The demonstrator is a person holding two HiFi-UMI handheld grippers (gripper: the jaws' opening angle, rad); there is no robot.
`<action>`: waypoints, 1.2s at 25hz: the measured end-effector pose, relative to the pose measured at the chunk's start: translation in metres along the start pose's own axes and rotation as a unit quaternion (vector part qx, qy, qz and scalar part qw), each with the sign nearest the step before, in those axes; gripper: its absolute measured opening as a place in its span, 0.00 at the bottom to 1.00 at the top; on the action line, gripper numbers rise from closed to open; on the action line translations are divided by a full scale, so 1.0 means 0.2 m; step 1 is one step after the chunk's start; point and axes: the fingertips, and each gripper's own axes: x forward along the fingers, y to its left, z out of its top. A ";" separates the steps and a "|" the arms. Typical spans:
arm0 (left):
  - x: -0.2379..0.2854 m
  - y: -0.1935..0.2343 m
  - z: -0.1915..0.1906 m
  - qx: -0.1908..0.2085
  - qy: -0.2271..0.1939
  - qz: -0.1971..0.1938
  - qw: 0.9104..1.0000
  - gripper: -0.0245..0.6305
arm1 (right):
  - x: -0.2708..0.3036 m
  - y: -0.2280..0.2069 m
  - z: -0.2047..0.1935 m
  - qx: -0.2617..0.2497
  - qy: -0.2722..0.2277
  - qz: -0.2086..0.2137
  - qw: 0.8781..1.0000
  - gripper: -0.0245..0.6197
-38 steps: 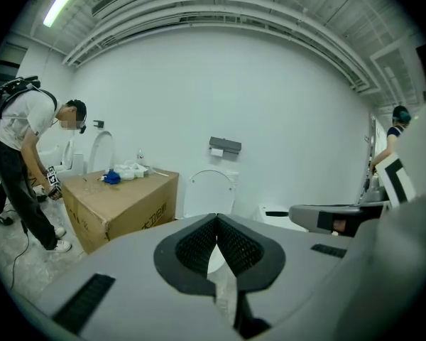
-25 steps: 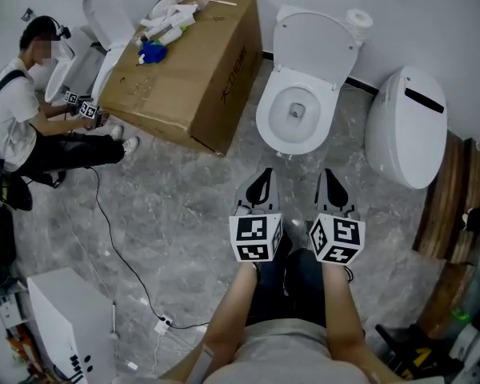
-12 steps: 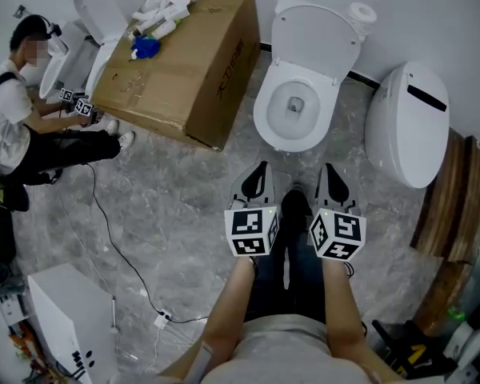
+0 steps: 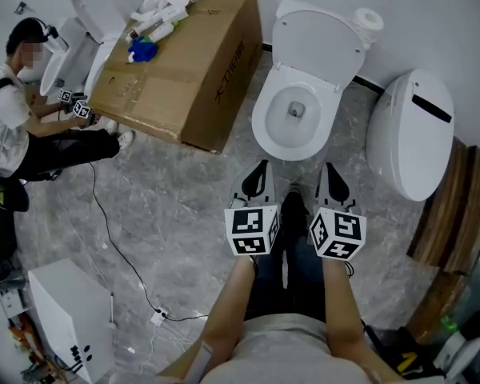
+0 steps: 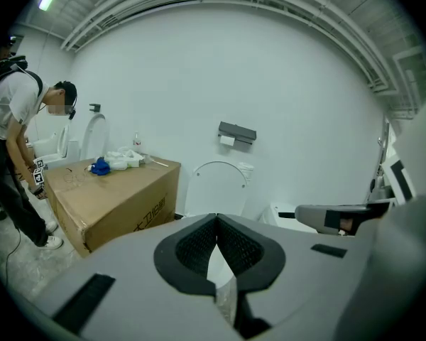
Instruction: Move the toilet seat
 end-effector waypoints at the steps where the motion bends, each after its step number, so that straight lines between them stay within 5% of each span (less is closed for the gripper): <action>1: 0.03 0.00 0.00 -0.001 0.002 0.001 1.000 0.06 | 0.02 -0.02 0.00 0.001 0.002 0.000 1.000 0.06; 19: 0.57 -0.04 0.13 0.000 0.036 0.010 0.999 0.06 | 0.51 -0.42 0.18 0.017 0.023 -0.011 1.000 0.06; 30: 0.78 -0.02 0.10 0.002 0.070 0.024 0.997 0.06 | 0.73 -0.54 0.13 0.043 0.055 0.004 0.998 0.06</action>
